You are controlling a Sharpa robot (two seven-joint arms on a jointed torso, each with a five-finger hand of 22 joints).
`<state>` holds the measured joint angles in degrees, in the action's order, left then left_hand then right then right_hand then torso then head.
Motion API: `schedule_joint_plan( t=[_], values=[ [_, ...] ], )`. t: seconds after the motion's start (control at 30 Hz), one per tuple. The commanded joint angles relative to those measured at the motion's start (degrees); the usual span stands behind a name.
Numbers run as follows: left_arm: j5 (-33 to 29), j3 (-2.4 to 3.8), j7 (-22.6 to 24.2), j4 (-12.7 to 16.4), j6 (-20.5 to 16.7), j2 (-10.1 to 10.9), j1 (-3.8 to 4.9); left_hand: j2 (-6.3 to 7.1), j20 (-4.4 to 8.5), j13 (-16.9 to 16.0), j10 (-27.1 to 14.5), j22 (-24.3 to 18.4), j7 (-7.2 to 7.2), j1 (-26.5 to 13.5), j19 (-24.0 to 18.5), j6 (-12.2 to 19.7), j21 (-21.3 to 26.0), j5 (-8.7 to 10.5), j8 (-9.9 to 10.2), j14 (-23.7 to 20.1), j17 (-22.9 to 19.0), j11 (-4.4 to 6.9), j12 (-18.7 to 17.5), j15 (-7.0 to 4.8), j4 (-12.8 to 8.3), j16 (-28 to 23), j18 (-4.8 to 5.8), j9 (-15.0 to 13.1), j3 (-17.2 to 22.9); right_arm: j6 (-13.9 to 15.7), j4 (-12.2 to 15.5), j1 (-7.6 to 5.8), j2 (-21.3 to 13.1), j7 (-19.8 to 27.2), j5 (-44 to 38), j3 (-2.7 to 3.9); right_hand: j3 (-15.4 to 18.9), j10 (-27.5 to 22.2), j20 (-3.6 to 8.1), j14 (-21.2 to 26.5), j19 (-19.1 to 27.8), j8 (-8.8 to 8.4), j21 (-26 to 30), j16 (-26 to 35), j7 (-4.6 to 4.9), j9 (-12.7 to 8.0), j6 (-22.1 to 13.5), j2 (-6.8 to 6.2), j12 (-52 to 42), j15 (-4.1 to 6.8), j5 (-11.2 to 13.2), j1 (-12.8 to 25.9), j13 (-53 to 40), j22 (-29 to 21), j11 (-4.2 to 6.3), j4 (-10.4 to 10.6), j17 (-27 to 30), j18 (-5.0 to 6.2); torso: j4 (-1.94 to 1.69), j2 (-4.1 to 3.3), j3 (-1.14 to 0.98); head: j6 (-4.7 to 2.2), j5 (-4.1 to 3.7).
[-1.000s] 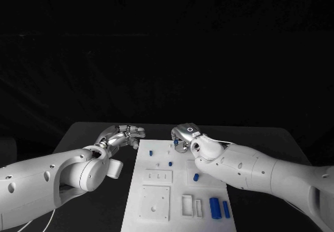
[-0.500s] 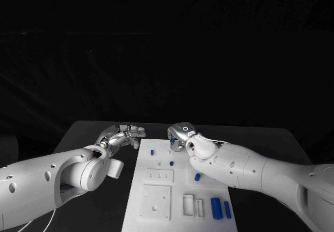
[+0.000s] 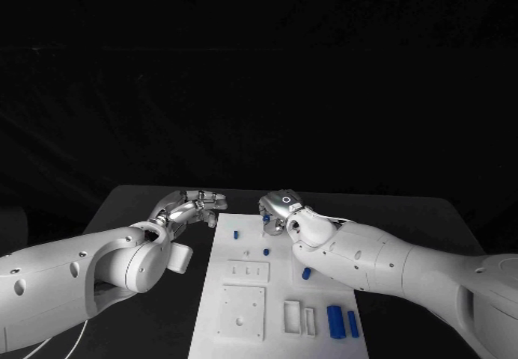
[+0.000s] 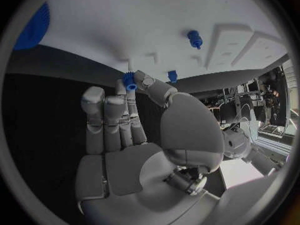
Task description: Assemble the parts on the task board
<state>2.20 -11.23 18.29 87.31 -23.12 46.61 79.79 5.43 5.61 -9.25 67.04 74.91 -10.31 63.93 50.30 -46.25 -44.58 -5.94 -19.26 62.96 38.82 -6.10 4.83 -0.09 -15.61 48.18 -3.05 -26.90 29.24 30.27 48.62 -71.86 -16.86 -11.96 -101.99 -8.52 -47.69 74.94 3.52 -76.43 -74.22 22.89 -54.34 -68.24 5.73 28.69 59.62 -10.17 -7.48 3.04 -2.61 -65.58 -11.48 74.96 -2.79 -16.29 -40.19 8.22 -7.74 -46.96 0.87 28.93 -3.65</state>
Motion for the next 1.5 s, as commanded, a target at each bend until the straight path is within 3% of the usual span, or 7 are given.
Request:
schedule_joint_plan(
  t=[0.03,0.23,0.47,0.87,1.17,1.5],
  values=[
    [0.36,0.07,0.37,0.22,0.45,-0.10,0.18,0.10,0.06,-0.10,-0.01,0.73,-0.03,-0.26,0.53,0.14,-0.23,0.27,0.25,0.41,-0.08,-0.28,-0.27,0.11,0.13,0.35,-2.22,-0.07,0.10,-1.37,-0.09,0.06,0.00,0.29,-0.74,-0.01,-0.26,1.48,1.24,1.47,-1.02,0.12,-0.23,-0.24,-0.17,0.06,0.30,0.22,-0.17,1.59,-0.19,-0.45,-5.22,1.13,0.98,0.07,0.05,6.78,0.06,-0.02,-0.08,0.42,0.32],
    [0.43,0.07,0.31,0.12,0.27,-0.06,0.26,0.11,0.06,-0.10,-0.01,0.74,-0.03,-0.25,0.54,0.13,-0.26,0.27,0.25,0.44,-0.08,-0.28,-0.28,0.11,0.12,0.39,-2.23,-0.08,0.10,-2.36,-0.19,0.10,-0.23,0.41,-0.67,-0.02,-0.25,1.45,1.24,1.47,-1.00,0.10,-0.24,-0.26,-0.16,0.07,0.29,0.22,-0.14,1.58,-0.19,-0.42,-5.26,1.13,0.97,0.07,0.07,6.78,0.20,-0.09,-0.05,0.28,0.55],
    [0.43,0.07,0.31,-0.15,0.15,-0.25,0.26,0.15,0.07,-0.11,-0.02,0.74,-0.03,-0.22,0.56,0.13,-0.31,0.26,0.27,0.47,-0.08,-0.28,-0.33,0.10,0.08,0.45,-2.25,-0.10,0.12,-2.57,-0.54,0.17,-0.17,0.73,-0.41,-0.06,-0.25,1.43,1.23,1.48,-0.99,0.07,-0.26,-0.27,-0.15,0.09,0.27,0.23,-0.11,1.56,-0.19,-0.39,-5.31,1.12,0.96,0.08,0.09,6.78,0.19,-0.12,-0.05,0.97,0.50],
    [0.43,0.07,0.33,-0.01,0.07,-0.19,0.31,0.18,0.08,-0.13,-0.05,0.75,-0.03,-0.20,0.64,0.12,-0.45,0.26,0.29,0.58,-0.08,-0.28,-0.41,0.10,0.05,0.61,-2.29,-0.13,0.15,-2.19,-1.18,0.28,0.36,0.85,-0.25,-0.08,-0.23,1.20,1.19,1.49,-0.92,-0.05,-0.32,-0.31,-0.11,0.16,0.18,0.23,0.09,1.48,-0.19,-0.27,-5.46,1.10,0.87,0.12,0.19,6.78,-0.01,-0.28,0.02,0.75,0.57],
    [0.43,0.07,0.36,-0.28,-0.06,-0.32,0.35,0.19,0.08,-0.14,-0.04,0.75,-0.03,-0.18,0.69,0.11,-0.53,0.25,0.30,0.65,-0.08,-0.27,-0.44,0.09,0.03,0.70,-2.32,-0.15,0.16,-1.55,-0.20,0.29,0.18,1.17,0.17,-0.08,-0.26,1.16,1.18,1.49,-0.91,-0.08,-0.34,-0.33,-0.11,0.19,0.18,0.22,0.14,1.45,-0.20,-0.27,-5.52,1.09,0.85,0.12,0.23,6.78,0.27,-0.31,0.09,0.86,0.76],
    [0.43,0.07,0.37,-0.43,-0.16,-0.58,0.35,0.20,0.09,-0.15,-0.04,0.76,-0.03,-0.16,0.73,0.11,-0.61,0.25,0.32,0.70,-0.09,-0.27,-0.48,0.08,0.02,0.77,-2.35,-0.17,0.18,-1.73,-0.93,0.29,0.69,1.59,0.46,-0.08,-0.27,0.91,1.12,1.51,-0.85,-0.23,-0.39,-0.36,-0.04,0.24,0.04,0.15,0.38,1.35,-0.20,-0.20,-5.63,1.07,0.74,0.18,0.33,6.78,0.10,-0.28,0.14,0.77,0.58]
  ],
)
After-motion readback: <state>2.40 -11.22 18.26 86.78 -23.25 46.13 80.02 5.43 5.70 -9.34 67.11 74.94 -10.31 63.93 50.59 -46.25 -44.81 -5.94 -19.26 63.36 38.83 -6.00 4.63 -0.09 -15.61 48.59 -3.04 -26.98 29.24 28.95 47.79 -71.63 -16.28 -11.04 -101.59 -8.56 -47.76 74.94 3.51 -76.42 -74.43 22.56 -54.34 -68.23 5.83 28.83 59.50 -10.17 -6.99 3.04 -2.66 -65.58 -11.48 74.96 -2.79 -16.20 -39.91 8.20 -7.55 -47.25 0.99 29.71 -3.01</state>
